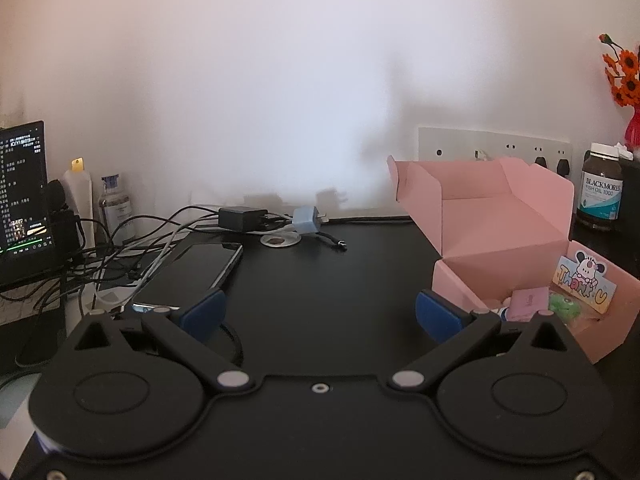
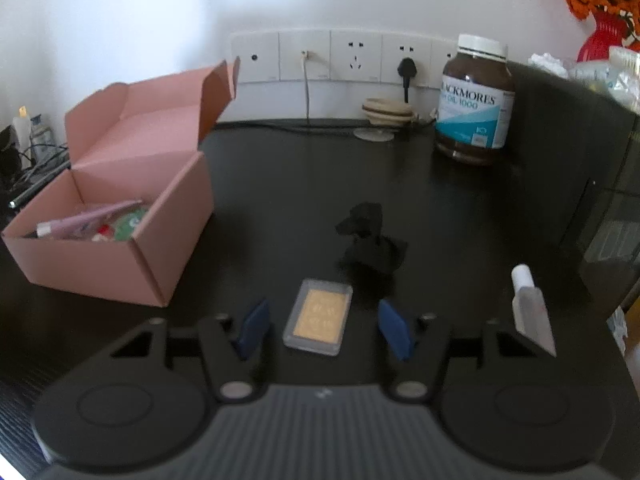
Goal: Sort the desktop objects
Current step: 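Move the right tool onto the gold card in clear case and grasp it, then lift the gold card and carry it over the pink box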
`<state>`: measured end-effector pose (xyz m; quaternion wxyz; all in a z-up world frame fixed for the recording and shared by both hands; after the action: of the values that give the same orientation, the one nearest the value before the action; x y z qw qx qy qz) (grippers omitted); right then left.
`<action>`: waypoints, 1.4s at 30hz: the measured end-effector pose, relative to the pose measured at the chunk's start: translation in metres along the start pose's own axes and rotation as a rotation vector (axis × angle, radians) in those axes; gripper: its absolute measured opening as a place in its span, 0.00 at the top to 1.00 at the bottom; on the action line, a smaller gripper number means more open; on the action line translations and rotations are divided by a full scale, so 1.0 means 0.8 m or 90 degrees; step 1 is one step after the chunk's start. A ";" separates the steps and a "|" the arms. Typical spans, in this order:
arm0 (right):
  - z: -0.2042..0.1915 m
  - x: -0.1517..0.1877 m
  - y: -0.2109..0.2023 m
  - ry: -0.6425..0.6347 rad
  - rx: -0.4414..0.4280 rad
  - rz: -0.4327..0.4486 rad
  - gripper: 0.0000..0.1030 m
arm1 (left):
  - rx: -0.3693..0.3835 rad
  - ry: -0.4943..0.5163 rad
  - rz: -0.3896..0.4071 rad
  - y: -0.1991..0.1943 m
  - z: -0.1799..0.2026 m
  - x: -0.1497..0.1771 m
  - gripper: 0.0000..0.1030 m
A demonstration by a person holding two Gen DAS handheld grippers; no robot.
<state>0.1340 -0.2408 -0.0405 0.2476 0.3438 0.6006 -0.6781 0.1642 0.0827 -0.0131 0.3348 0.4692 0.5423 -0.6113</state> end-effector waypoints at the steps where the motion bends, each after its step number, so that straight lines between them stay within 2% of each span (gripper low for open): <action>1: 0.000 0.001 0.000 -0.001 0.000 0.000 0.42 | 0.000 0.004 0.000 0.000 0.001 0.000 0.00; 10: -0.008 0.001 -0.004 -0.014 -0.008 0.018 0.59 | -0.003 0.005 -0.007 0.002 0.001 -0.001 0.00; 12: -0.010 0.001 -0.004 -0.017 -0.009 0.022 0.69 | -0.002 0.002 -0.008 0.002 0.000 -0.001 0.00; 22: -0.001 -0.001 -0.018 0.037 -0.017 0.052 0.70 | 0.001 0.005 -0.013 0.004 0.001 -0.001 0.00; 27: -0.004 -0.023 -0.045 0.035 -0.036 0.090 0.70 | -0.001 0.008 -0.013 0.004 0.002 -0.001 0.00; 34: -0.063 -0.080 -0.077 -0.055 -0.098 0.155 0.70 | 0.000 0.006 -0.015 0.005 0.002 0.000 0.00; 38: -0.116 -0.099 -0.058 -0.107 -0.139 0.123 0.70 | 0.003 -0.001 -0.017 0.005 0.000 0.000 0.00; 42: -0.159 -0.102 -0.026 -0.137 -0.145 0.081 0.70 | 0.003 -0.003 -0.017 0.005 0.000 0.000 0.00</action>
<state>0.1925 -0.1188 0.0299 0.3902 0.2761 0.6204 -0.6217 0.1679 0.0822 -0.0146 0.3264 0.4615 0.5462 -0.6182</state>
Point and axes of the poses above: each gripper's, at about its wrist camera, not at the fingertips, and y roughly the way its jaws point, z to its right, x to its underside, the point moved 2 cm from there along y, roughly the way its jaws point, and after that the axes turned 5 degrees about x, right-handed, at the moved point
